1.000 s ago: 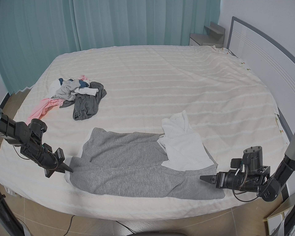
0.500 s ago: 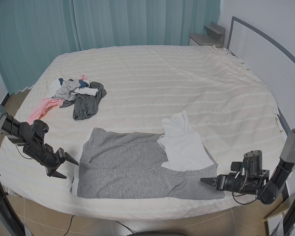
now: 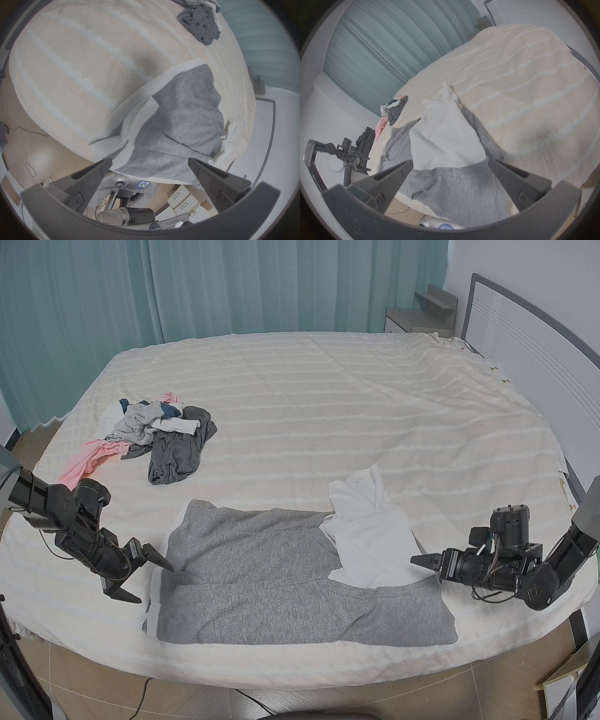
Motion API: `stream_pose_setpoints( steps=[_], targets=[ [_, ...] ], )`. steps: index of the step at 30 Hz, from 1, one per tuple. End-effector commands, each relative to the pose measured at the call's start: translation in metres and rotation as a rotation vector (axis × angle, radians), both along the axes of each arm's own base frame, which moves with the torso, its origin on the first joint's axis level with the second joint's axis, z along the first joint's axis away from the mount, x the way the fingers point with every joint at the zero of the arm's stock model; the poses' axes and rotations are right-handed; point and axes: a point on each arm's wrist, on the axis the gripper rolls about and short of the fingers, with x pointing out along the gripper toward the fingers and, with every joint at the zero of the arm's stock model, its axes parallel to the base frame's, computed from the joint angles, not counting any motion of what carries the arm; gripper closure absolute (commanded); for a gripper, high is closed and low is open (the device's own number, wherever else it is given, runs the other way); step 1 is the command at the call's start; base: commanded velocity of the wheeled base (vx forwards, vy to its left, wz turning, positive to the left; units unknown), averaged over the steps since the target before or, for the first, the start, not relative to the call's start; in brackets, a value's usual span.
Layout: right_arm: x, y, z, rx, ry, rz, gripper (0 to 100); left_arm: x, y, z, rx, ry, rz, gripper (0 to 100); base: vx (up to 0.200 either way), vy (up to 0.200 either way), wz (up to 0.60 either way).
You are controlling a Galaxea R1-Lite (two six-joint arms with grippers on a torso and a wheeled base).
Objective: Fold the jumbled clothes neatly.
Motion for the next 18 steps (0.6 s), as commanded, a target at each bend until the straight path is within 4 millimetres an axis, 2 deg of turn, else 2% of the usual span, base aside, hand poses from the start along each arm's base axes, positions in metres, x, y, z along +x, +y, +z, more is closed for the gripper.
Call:
stream_pose_setpoints(
  steps=[1, 5, 6, 8, 11, 14, 18],
  targets=[
    [0.028, 0.005, 0.029, 0.005, -0.06, 0.02, 0, 0.007, -0.066, 0.02, 0.155, -0.087, -0.143, 0, 0.0, 0.0, 0.0],
    [0.021, 0.005, 0.034, -0.004, -0.047, 0.029, 0, 0.002, -0.081, 0.013, 0.178, -0.04, -0.189, 0, 0.0, 0.0, 0.0],
    [0.021, 0.005, 0.034, -0.004, -0.045, 0.029, 0, 0.002, -0.081, 0.013, 0.178, -0.039, -0.19, 0, 0.0, 0.0, 0.0],
    [0.005, 0.003, 0.03, -0.012, -0.016, 0.036, 0, 0.001, -0.083, 0.011, 0.175, -0.018, -0.19, 0, 0.0, 0.0, 0.0],
    [-0.007, 0.0, 0.031, -0.014, -0.002, 0.036, 0, 0.001, -0.084, 0.014, 0.155, -0.014, -0.147, 0, 0.0, 0.0, 0.0],
    [-0.014, -0.001, 0.031, -0.015, 0.004, 0.037, 0, 0.005, -0.088, 0.017, 0.129, -0.011, -0.07, 0, 0.0, 0.0, 0.0],
    [-0.017, 0.001, 0.03, -0.016, 0.012, 0.046, 0, 0.004, -0.087, 0.02, 0.121, -0.004, -0.054, 0, 0.0, 0.0, 0.0]
  ],
)
